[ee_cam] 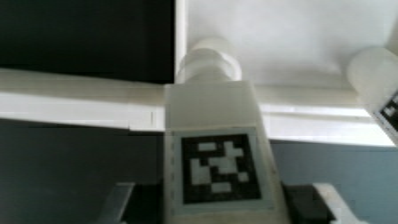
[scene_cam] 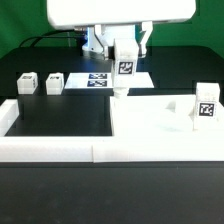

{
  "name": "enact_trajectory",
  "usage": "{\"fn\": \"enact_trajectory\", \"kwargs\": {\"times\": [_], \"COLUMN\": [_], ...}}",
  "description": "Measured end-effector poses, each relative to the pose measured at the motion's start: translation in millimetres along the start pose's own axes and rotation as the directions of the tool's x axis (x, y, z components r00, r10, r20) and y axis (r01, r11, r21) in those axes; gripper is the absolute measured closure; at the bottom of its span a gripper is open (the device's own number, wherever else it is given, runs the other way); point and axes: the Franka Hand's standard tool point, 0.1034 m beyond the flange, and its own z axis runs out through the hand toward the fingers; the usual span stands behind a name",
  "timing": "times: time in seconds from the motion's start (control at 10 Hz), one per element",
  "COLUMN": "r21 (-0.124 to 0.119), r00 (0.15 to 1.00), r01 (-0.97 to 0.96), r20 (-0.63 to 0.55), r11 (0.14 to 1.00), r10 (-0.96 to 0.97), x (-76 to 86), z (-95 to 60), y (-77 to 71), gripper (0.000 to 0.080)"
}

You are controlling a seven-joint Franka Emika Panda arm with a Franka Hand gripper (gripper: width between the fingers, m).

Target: Assemble square table

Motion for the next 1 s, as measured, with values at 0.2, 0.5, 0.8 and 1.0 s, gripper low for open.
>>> {"fn": "enact_trajectory", "kwargs": {"times": [0.2,0.5,0.8,1.0], "r21": [0.016,0.015,0.013,0.003], "r00": [1.000,0.998,0.991,0.989], "r01": [-0.010,-0.051,-0.127,-0.142], "r20": [-0.004,-0.035,-0.042,-0.047], "r11": [1.000,0.999,0.992,0.990], "r10": [0.010,0.051,0.128,0.142], "x": [4.1,11.0,16.1,17.8], "z": [9.7,13.9,24.6,26.0], "y": [14.0,2.3,-9.7,-15.5], "gripper": [0.0509,0.0509,0.0509,0.0508]}}
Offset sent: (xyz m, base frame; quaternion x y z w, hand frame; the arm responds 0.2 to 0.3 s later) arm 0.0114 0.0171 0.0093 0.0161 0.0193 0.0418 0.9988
